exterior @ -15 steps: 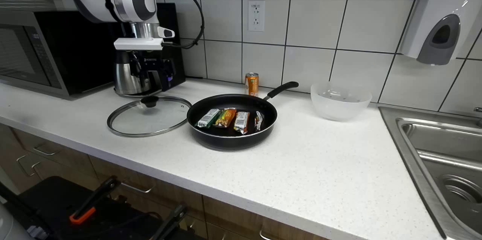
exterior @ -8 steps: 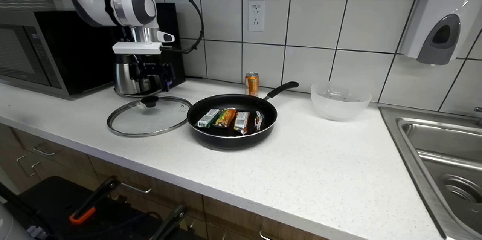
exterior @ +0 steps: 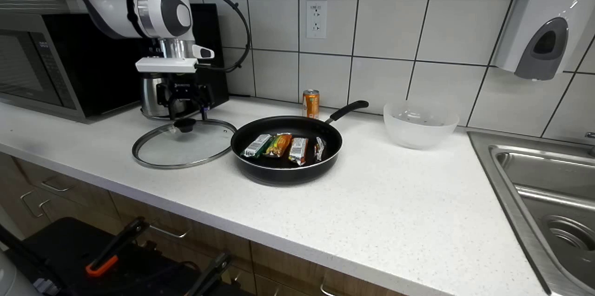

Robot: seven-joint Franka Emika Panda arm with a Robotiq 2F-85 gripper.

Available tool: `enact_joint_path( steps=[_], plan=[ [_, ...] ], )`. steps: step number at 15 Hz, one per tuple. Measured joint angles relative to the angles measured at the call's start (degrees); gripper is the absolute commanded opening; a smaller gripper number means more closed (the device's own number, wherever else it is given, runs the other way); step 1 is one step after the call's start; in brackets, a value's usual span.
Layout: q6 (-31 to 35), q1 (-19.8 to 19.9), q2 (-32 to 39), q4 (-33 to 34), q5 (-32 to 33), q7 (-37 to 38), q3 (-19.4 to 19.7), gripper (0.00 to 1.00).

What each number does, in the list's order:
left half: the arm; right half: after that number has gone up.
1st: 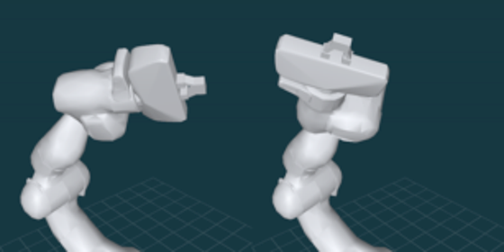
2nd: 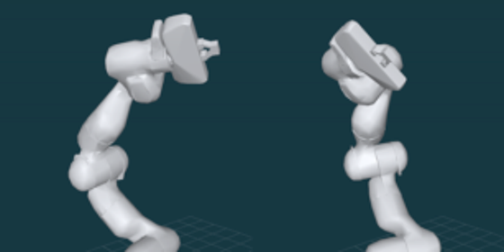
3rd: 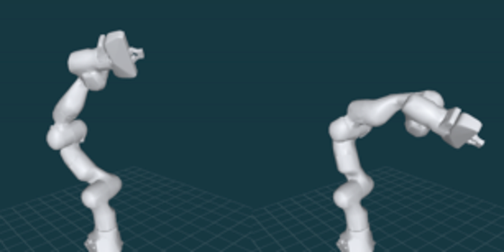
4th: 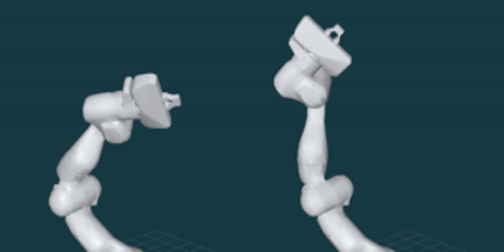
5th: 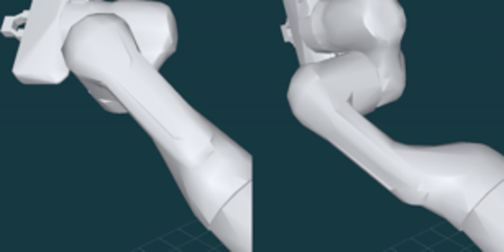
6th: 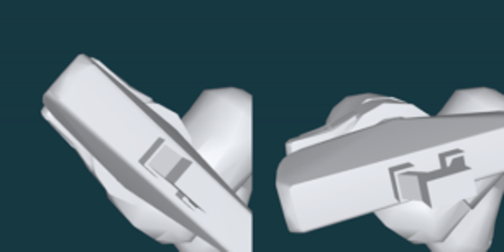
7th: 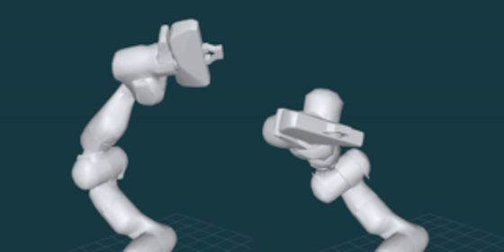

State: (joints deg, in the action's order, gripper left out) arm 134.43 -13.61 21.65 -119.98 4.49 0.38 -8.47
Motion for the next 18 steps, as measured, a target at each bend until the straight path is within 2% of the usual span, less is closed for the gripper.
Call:
enact_joint_path(
  steps=[18],
  plan=[
    [0.00,0.00,-2.46,-4.31,-1.90,0.76,-0.01,1.00]
  ],
)
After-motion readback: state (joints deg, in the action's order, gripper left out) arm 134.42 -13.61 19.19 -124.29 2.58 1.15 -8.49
